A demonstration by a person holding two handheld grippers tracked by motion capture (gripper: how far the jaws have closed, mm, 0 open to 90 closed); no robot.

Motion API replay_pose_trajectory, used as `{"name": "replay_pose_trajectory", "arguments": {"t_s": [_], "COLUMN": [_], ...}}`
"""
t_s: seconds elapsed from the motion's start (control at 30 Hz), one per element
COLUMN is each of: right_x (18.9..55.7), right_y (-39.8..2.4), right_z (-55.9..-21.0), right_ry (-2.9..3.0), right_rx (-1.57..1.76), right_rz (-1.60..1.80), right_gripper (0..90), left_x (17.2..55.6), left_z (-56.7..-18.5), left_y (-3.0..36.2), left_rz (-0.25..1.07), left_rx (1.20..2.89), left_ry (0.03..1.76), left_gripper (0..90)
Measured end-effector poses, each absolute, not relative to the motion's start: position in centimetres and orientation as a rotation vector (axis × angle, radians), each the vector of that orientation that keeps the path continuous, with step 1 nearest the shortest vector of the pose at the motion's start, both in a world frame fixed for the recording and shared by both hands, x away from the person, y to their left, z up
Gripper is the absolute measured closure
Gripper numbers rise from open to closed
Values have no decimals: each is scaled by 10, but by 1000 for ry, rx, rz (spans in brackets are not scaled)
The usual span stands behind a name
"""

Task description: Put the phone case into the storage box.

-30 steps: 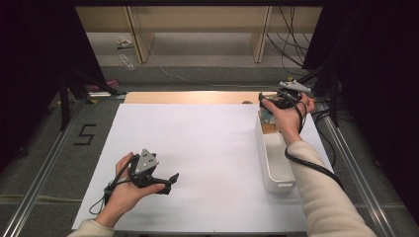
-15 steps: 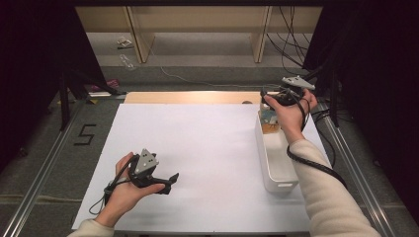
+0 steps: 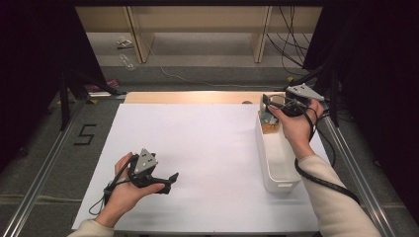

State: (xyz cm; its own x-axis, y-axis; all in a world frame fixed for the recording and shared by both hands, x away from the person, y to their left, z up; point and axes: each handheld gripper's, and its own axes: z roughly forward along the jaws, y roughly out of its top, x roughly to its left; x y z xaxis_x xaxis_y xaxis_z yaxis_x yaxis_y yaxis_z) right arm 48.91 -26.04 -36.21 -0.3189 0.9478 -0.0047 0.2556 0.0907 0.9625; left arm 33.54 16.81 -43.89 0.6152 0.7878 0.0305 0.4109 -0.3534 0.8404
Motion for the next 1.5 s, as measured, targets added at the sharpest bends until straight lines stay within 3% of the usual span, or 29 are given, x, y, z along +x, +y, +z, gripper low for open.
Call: {"name": "replay_pose_trajectory", "arguments": {"t_s": [0.8,1.5], "right_x": [417,381], "right_y": [-263,-270], "right_z": [-374,-386], "right_ry": [1853,1978], "right_rx": [1057,936], "right_rz": [1423,1460], "right_gripper": [160,154], "left_x": [333,327], "left_z": [-437,-436], "left_y": [165,168], "left_rz": [548,543], "left_rx": [1976,1957], "left_ry": [936,920], "left_gripper": [5,4]}}
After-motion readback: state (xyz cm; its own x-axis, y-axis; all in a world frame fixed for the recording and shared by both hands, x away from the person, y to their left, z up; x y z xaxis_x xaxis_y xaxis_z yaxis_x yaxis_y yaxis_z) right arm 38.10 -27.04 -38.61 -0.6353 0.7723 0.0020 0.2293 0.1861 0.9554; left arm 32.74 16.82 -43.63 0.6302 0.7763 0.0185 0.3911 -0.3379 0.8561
